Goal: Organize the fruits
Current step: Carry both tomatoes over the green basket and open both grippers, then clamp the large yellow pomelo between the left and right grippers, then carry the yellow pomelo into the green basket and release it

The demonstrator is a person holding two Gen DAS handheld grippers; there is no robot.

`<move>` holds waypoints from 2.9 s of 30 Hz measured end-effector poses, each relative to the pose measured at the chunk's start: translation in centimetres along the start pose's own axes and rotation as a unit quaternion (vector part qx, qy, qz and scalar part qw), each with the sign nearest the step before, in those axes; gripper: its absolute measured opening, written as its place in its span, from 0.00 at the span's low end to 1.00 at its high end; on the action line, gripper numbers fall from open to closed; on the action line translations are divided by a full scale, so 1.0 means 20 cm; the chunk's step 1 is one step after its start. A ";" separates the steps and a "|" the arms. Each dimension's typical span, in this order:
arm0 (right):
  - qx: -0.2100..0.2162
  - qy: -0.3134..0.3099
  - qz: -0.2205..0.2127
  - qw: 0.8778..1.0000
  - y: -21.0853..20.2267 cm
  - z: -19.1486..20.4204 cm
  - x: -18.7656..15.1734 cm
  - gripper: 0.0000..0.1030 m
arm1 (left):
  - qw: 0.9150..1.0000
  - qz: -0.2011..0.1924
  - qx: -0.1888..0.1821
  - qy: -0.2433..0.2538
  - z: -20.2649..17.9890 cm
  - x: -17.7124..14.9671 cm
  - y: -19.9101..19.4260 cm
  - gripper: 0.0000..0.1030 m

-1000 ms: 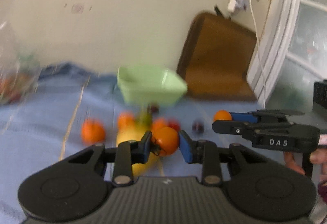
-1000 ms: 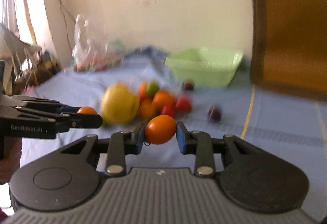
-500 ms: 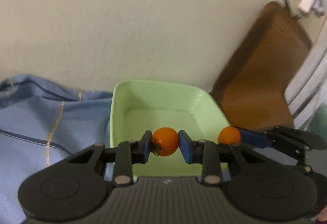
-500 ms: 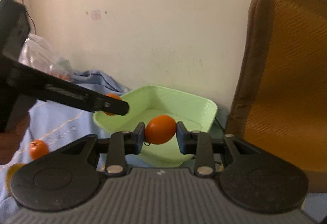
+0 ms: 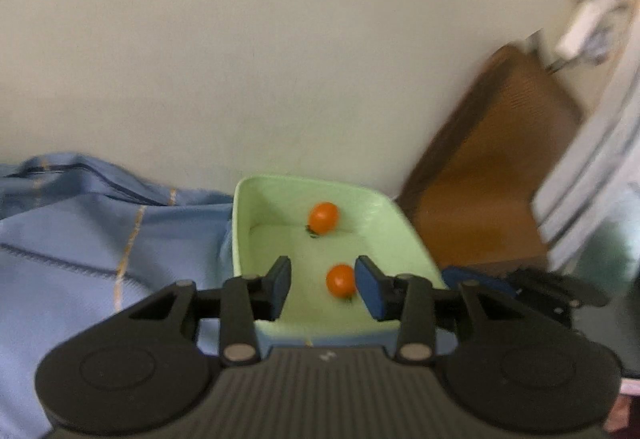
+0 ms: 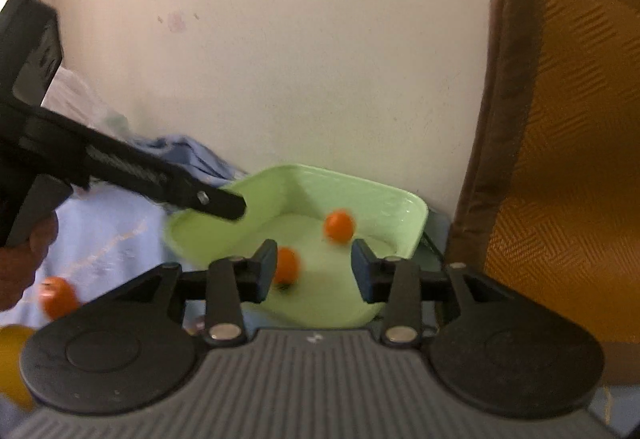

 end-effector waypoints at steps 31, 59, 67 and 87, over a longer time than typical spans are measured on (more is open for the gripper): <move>0.145 0.121 0.007 0.982 -0.32 0.65 -0.34 0.54 | 0.987 0.002 -0.114 -0.117 0.06 -0.55 -0.56 0.50; 0.036 -0.043 0.023 0.998 -0.61 0.58 -0.60 0.57 | 0.995 0.039 -0.093 -0.013 -0.28 -0.81 -0.43 0.59; 0.038 -0.037 0.016 0.998 -0.55 0.57 -0.55 0.56 | 0.996 0.036 -0.087 -0.002 -0.30 -0.68 -0.41 0.53; -0.006 -0.006 0.025 1.000 0.24 0.10 0.05 0.48 | 0.999 0.039 -0.021 0.004 -0.16 0.05 0.30 0.52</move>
Point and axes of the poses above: each gripper's, at about its wrist camera, not at the fingertips, and y roughly the way its jaws point, z to its left, x to its top, the point moved 2 cm from there along y, roughly the way its jaws point, and after that the axes turned 3 degrees about -y, right-handed, at the moved point
